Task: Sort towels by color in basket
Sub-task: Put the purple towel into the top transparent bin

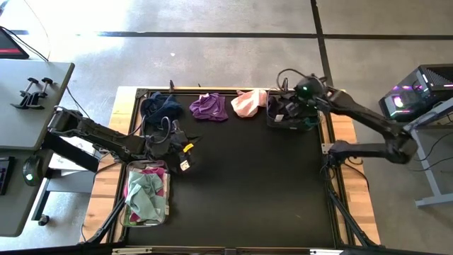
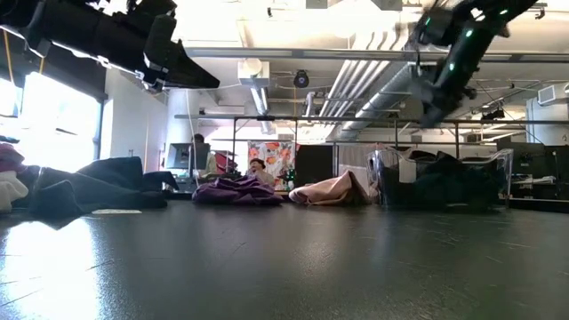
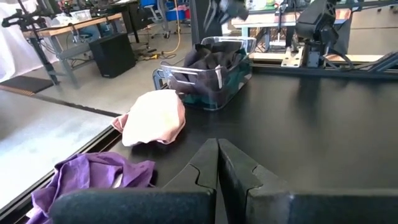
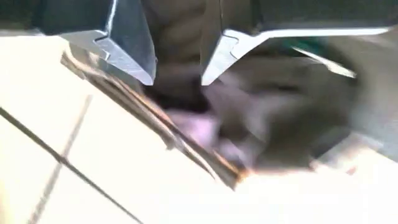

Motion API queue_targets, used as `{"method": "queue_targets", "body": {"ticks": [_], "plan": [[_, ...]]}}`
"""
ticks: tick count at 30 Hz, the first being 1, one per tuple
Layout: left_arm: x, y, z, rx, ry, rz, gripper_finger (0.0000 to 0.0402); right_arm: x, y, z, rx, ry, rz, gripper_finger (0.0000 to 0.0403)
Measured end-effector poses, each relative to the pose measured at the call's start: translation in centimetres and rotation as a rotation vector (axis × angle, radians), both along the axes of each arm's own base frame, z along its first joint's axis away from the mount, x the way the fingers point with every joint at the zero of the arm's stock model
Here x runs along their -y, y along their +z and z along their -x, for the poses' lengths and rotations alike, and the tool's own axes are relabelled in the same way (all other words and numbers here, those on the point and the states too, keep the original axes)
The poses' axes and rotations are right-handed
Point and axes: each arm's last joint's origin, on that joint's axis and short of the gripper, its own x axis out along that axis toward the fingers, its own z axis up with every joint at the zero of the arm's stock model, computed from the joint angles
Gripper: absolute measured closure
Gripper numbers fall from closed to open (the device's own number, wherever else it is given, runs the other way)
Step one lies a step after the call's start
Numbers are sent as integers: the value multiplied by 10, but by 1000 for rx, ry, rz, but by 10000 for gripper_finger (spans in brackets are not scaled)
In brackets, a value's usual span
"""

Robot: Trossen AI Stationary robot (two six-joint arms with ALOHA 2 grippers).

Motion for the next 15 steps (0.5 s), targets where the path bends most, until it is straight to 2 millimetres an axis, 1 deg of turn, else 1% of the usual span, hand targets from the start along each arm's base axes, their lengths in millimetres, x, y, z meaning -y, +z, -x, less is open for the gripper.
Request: {"method": "queue_targets", "body": {"ticks": [2,3,5,9,12,15], "plan": [[-1,0,0,1,5,0,402,-11,6,-2,137,82,55,281],[-1,0,0,0,7,0,402,-17,6,-4,199,133,73,281],[-3,0,0,0,13,0,402,-29,-2,-9,328,247,100,281],[-4,0,0,8,23,14,402,-54,-34,-22,526,407,73,281],[-6,0,-1,9,32,14,402,-74,-62,-33,635,503,61,281],[-10,2,-1,33,50,18,401,-93,-82,-41,718,576,93,281]]}}
